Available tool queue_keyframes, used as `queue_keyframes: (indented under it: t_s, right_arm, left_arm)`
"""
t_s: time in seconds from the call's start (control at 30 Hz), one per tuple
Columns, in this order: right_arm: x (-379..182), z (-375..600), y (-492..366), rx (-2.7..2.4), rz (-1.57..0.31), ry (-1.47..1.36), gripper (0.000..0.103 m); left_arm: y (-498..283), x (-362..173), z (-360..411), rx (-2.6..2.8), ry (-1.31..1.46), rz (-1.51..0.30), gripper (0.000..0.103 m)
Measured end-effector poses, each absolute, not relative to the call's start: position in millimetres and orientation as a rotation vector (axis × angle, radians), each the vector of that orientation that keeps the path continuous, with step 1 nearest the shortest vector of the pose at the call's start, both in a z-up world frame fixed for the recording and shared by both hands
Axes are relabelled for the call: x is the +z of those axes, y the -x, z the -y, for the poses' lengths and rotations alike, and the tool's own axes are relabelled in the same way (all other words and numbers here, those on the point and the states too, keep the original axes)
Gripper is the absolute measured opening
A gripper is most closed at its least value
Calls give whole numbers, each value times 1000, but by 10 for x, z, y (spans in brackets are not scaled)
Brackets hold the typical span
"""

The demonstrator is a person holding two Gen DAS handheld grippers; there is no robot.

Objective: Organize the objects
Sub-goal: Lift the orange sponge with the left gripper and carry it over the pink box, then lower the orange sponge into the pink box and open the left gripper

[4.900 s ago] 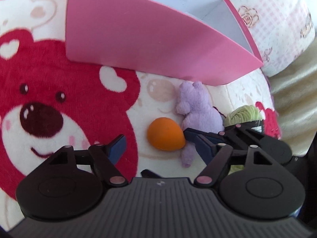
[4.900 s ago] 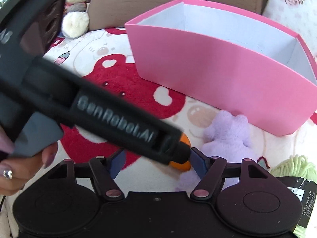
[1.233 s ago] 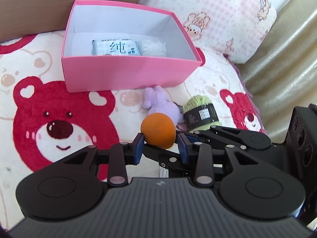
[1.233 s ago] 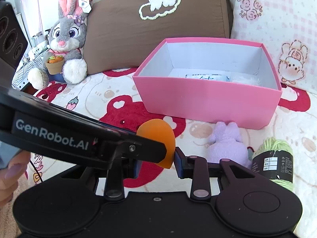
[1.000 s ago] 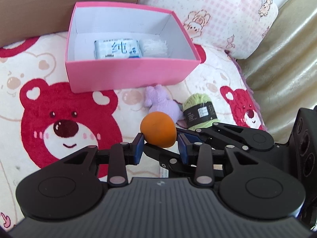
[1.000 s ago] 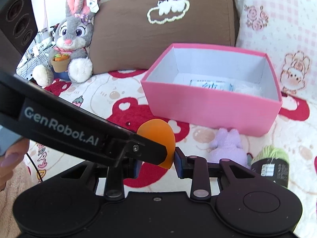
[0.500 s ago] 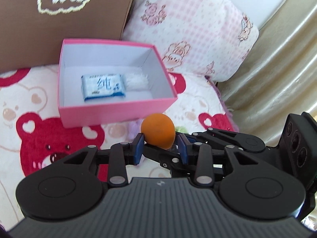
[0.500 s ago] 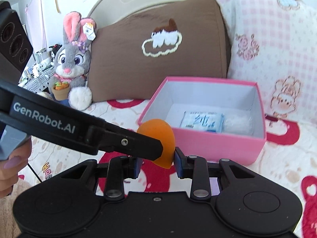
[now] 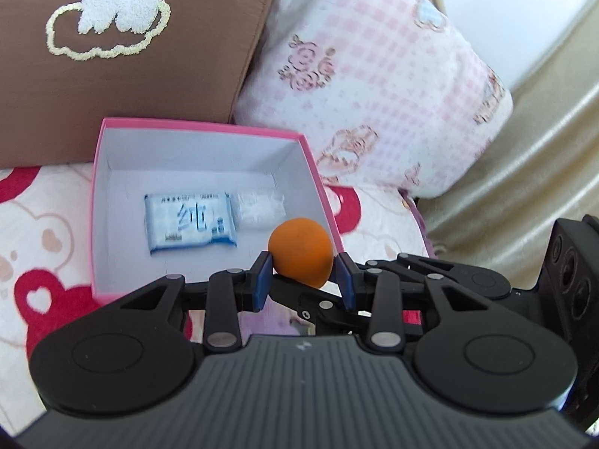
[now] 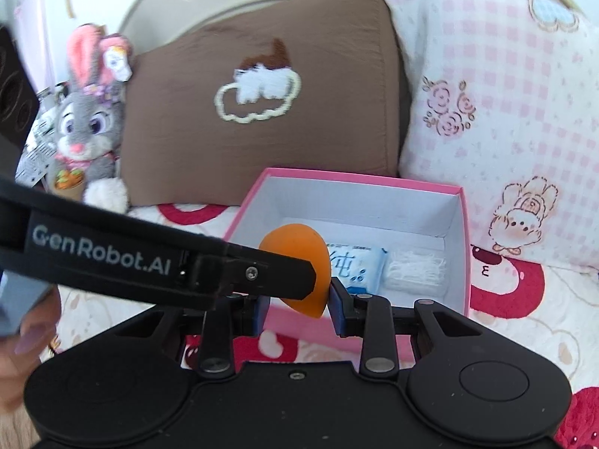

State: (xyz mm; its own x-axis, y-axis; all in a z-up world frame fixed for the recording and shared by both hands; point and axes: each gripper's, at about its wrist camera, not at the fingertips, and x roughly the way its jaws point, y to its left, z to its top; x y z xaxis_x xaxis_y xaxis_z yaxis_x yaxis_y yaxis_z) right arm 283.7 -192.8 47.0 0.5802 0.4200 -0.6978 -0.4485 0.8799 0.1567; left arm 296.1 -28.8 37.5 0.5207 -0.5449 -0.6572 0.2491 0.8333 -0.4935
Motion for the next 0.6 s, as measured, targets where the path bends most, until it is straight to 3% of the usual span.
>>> queue_keyframes:
  t_s: [0.2,0.6]
  right_arm:
    - [321,1950,-3468,530,-906,-104,36]
    - [-240,1750,-4218,446,-963,-6,35]
  left_arm:
    - [-3462,173,257,-413,381,-899,35]
    - [-4210,-407,339,-363,512,-952,34]
